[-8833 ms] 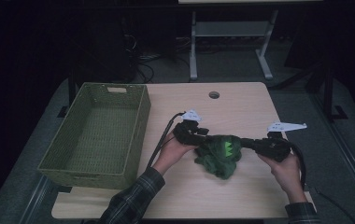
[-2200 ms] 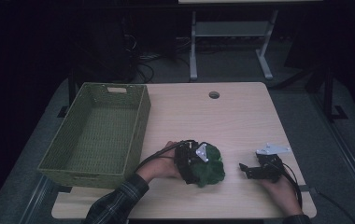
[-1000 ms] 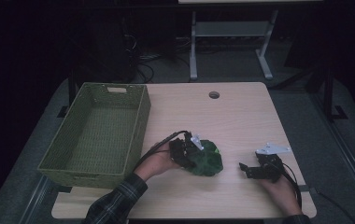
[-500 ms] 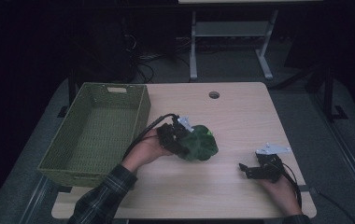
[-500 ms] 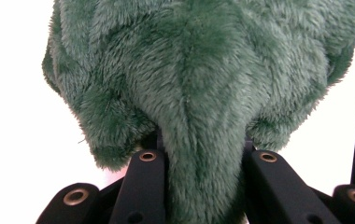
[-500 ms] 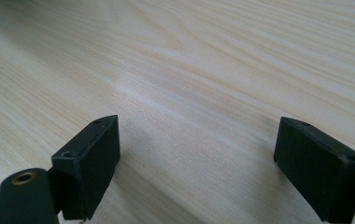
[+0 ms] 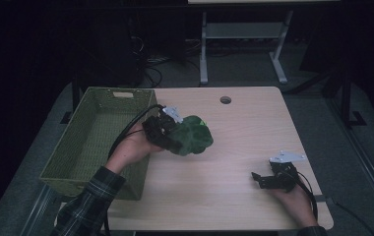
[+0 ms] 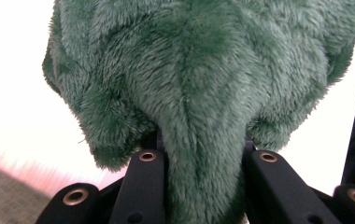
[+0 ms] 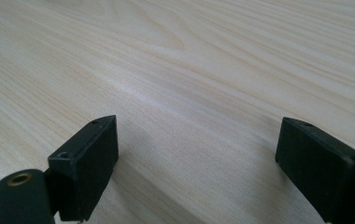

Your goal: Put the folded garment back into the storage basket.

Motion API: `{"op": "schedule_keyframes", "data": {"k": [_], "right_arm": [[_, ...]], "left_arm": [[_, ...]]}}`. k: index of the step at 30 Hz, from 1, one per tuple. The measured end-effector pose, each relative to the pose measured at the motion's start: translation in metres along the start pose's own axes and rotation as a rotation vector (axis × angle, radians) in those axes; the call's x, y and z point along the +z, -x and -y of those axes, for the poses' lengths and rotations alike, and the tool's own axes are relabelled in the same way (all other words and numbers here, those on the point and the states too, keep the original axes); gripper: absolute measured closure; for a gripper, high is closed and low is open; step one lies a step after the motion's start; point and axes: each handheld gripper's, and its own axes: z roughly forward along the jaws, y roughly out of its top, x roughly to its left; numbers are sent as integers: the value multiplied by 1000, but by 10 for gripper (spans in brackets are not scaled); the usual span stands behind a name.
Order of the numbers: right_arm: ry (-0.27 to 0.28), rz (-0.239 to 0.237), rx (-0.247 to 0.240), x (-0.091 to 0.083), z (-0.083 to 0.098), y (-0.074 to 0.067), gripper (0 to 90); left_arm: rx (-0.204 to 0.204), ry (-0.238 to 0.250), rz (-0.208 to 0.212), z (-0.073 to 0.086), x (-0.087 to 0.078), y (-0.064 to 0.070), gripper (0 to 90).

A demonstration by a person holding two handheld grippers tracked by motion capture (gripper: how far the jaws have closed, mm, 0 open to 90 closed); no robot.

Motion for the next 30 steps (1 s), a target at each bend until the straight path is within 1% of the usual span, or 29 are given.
{"op": "schedule_keyframes", "data": {"k": [6,7,9,13,16,18,26,30], "right_arm": [[0,0,0,0,0,0,127],[0,0,0,0,0,0,127],[0,-1,-1,0,0,0,127],[0,0,1,0,0,0,127],[0,0,1,0,0,0,127],[0,0,1,0,0,0,127],[0,0,1,0,0,0,127],[0,0,2,0,0,0,127]], "left_arm": [[-19,2,-30,7,-17,-6,739],[-19,2,-30,7,-17,-6,739],[-27,-1,-44,12,-25,-10,739],[-54,7,-66,20,-36,-15,739],[-64,5,-84,26,-46,-19,739],[-82,19,-95,31,-52,-22,738],[-137,24,-153,55,-76,-35,738],[-177,29,-181,69,-86,-42,738]]}}
